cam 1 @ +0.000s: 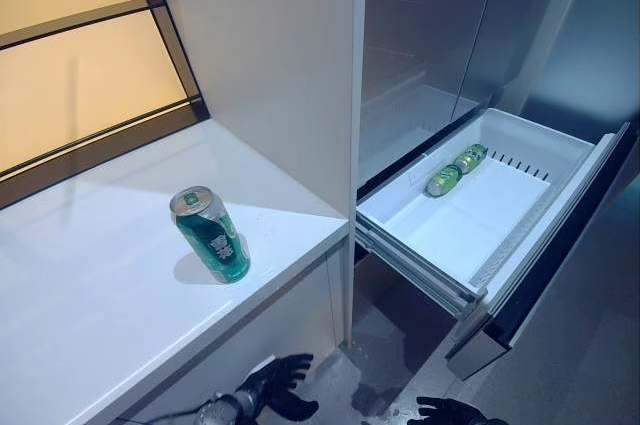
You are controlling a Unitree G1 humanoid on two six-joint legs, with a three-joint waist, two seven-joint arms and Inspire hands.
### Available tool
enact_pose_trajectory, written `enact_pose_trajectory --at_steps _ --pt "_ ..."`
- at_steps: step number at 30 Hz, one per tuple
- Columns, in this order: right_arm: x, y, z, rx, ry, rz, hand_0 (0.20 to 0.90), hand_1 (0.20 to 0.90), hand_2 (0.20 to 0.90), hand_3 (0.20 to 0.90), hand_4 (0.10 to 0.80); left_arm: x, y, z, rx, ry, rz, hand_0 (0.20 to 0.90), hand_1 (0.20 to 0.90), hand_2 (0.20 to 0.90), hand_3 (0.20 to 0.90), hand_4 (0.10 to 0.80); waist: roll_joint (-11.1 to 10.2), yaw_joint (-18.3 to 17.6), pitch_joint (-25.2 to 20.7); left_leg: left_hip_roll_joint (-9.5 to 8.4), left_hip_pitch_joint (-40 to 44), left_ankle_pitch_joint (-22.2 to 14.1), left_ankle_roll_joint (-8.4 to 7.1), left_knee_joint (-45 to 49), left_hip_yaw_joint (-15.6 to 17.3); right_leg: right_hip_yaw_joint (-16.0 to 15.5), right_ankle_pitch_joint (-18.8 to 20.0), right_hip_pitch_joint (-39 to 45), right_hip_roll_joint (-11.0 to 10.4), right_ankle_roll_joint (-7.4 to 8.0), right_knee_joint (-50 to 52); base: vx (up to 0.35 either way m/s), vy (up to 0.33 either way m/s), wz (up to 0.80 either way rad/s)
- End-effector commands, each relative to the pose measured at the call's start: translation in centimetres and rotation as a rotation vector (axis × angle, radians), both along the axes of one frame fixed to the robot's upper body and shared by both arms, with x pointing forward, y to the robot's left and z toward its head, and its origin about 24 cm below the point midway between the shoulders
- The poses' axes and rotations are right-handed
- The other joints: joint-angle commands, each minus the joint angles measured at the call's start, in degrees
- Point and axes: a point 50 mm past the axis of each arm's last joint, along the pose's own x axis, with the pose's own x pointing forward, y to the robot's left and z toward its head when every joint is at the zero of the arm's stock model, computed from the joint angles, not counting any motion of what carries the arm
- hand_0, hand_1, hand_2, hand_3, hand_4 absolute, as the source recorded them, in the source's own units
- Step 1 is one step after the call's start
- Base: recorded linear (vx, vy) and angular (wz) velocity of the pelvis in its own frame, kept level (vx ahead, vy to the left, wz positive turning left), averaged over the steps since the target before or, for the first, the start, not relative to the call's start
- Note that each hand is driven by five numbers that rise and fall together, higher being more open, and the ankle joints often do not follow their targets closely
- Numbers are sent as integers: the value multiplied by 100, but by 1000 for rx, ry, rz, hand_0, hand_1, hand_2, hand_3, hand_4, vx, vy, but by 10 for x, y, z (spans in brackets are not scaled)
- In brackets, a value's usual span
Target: Put drinks into fridge and close the fridge
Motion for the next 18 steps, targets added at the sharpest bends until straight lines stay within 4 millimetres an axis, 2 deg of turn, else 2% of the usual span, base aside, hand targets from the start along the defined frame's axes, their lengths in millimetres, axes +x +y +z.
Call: enact_pose_trajectory --at_steps 1,4,7,10,14,18 --pt "11 -7 4 -14 23 92 900 900 900 900 800 76 -8 58 -25 -387 -33 900 900 900 900 800 -114 -101 -31 -351 -268 -321 224 347 267 312 -719 -118 307 -59 601 -5 5 -10" --pt "13 -5 4 -12 37 101 900 900 900 900 800 99 -16 86 -48 -532 -78 900 900 900 900 800 -117 -122 -60 -358 -238 -310 240 316 273 342 -698 -108 316 -51 596 7 5 -5" --pt "13 -3 4 -13 54 117 900 900 900 900 800 110 -20 101 -80 -605 -83 900 900 900 900 800 -120 -125 -77 -362 -223 -308 249 299 279 367 -691 -107 321 -44 595 2 2 -1" --pt "13 -1 3 -16 77 152 900 900 900 900 800 123 -28 125 -184 -681 -92 900 900 900 900 800 -140 -130 -88 -370 -190 -311 259 273 282 401 -665 -85 329 -37 567 15 3 -5" --pt "18 1 4 -8 77 163 900 900 900 900 800 136 -36 165 -511 -711 -113 900 900 900 900 800 -161 -104 -116 -366 -156 -310 270 225 287 450 -642 -83 349 -27 546 17 -11 -7" --pt "23 4 5 -1 79 183 900 900 900 900 800 138 -54 199 -920 -609 -240 900 900 900 900 800 -178 -81 -140 -342 -124 -310 280 170 295 482 -648 -91 370 -30 555 15 -22 -9"
